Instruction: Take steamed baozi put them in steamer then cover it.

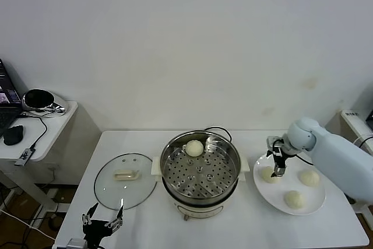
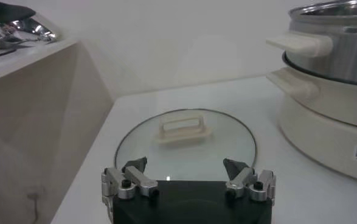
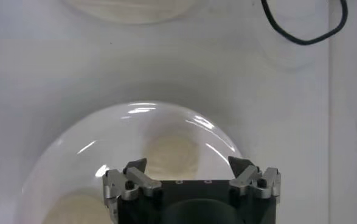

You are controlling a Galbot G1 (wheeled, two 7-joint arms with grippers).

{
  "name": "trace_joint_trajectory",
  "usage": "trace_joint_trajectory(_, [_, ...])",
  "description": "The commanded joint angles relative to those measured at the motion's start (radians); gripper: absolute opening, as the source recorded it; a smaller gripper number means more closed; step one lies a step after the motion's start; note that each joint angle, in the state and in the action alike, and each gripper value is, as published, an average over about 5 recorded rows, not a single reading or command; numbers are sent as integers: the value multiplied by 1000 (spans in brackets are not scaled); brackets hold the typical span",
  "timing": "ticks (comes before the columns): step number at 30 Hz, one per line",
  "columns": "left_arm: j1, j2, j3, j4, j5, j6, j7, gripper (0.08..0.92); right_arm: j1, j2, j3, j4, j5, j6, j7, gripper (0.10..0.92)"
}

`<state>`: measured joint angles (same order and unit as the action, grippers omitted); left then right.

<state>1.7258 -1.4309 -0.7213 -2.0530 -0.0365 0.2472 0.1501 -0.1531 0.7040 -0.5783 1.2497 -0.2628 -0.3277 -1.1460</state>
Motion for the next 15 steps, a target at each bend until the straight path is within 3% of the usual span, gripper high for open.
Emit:
trace_joint_trajectory(1, [-1, -1, 4, 2, -1, 1, 1, 823, -27, 7, 10, -16, -17, 1, 7, 823])
trace_joint_trajectory(15, [2, -3, 15, 4, -4, 0, -3, 823, -42, 43, 17, -83, -25, 5, 18, 823])
